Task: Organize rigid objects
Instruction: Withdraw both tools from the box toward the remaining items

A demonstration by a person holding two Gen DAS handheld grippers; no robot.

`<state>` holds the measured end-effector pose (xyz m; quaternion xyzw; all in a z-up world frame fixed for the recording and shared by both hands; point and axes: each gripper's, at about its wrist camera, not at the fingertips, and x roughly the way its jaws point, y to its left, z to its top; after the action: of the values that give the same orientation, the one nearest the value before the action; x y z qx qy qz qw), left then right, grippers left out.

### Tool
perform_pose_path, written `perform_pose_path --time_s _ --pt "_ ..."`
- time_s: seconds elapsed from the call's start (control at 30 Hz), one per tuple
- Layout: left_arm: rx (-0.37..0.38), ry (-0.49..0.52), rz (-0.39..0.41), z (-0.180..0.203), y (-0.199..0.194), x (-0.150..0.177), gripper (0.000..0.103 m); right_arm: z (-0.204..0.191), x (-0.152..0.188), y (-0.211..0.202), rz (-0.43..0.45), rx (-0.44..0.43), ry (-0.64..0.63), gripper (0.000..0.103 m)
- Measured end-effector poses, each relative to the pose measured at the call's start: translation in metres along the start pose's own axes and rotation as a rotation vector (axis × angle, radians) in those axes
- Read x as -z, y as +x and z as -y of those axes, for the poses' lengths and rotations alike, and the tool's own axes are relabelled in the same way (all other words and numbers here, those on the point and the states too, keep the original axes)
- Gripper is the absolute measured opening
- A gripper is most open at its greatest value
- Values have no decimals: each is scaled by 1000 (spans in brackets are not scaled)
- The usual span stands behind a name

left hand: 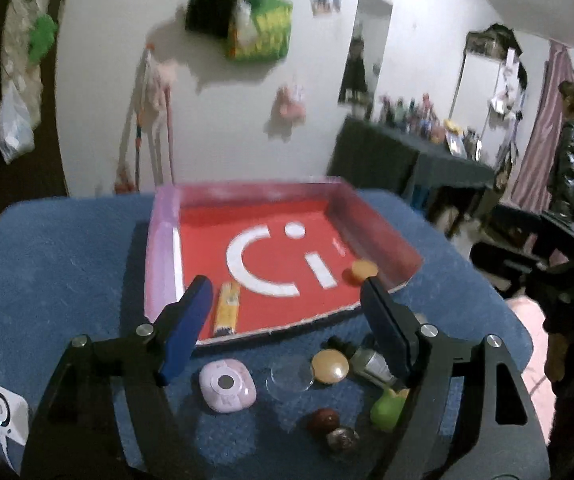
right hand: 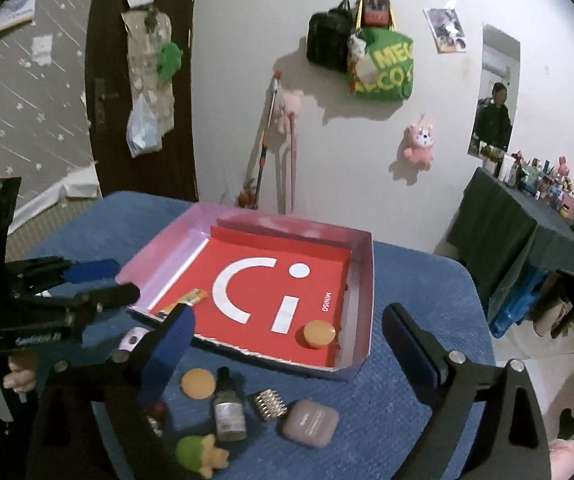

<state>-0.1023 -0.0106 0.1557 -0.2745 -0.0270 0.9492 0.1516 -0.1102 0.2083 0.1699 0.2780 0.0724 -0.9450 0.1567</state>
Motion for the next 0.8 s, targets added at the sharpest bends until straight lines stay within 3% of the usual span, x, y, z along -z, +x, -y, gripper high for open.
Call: perform_pose_path --time_s 0.17,0.3,0.43,0.6,0.8 --pt "-30 13 64 12 -22 14 76 -10 21 -19 28 -6 16 100" --pt "-90 8 132 16 -36 33 85 -16 42 -32 53 3 31 103" --pt "-150 -18 180 17 -44 55 87 -19 65 -36 78 18 54 103" --pt "-210 1 163 19 -43 81 91 -16 99 -33 93 30 138 103" --pt "-224 -8 114 18 -32 103 91 -15 130 -24 70 68 175 103"
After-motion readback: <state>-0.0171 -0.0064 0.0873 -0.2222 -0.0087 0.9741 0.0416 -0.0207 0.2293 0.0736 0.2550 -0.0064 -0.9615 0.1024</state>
